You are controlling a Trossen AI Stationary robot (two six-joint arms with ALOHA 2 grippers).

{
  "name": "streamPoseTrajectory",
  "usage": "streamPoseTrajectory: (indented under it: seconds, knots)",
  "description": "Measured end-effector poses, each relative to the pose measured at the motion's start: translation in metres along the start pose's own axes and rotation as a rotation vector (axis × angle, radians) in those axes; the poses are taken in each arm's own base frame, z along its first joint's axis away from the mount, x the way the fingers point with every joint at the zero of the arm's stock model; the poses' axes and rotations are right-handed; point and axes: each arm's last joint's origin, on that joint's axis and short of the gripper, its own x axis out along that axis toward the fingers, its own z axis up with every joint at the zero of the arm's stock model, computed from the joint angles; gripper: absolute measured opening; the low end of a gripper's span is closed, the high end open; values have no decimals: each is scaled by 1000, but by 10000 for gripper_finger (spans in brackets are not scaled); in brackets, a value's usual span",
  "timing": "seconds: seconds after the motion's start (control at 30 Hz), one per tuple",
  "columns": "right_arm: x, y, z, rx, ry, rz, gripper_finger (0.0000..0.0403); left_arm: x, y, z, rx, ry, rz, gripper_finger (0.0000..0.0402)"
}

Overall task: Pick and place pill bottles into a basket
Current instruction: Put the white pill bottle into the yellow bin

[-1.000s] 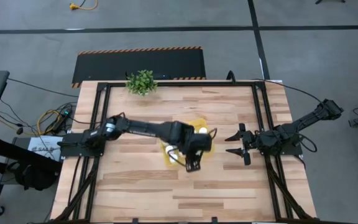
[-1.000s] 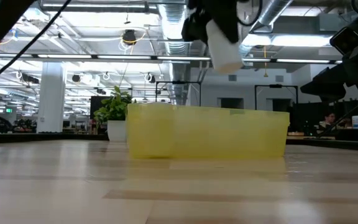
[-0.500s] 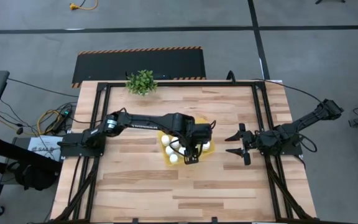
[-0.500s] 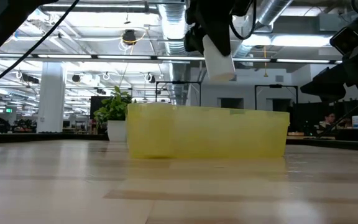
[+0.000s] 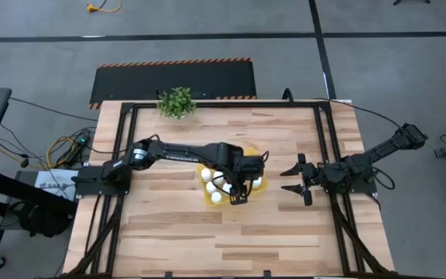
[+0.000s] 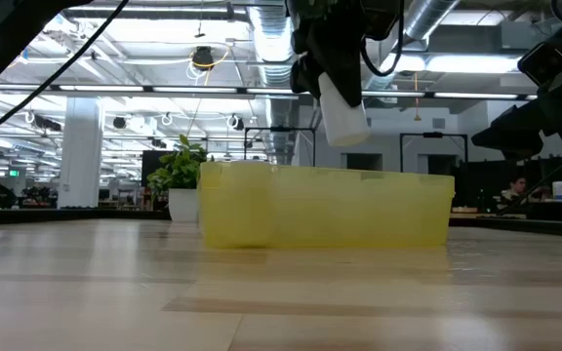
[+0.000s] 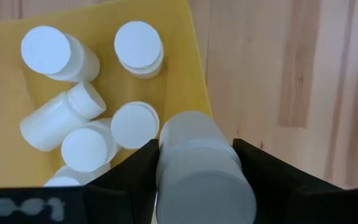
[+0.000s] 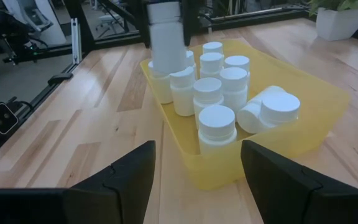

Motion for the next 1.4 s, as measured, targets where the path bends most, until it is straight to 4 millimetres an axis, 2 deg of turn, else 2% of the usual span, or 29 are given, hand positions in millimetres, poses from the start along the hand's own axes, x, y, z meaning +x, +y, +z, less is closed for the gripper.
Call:
streamPoseTrajectory:
  seconds: [0.2, 0.83, 1.17, 1.4]
  knots:
    - [0, 0, 0, 0, 0, 0, 230, 16, 1, 1, -1, 23, 7, 173]
    - [0, 0, 0, 1, -4, 1, 230, 40, 9, 2, -13, 60, -6, 173]
    - [0, 0, 0, 1, -4, 1, 230, 41, 11, 3, -15, 58, 0, 175]
    - [0, 0, 0, 1, -4, 1, 230, 45, 15, 2, -19, 77, -11, 199]
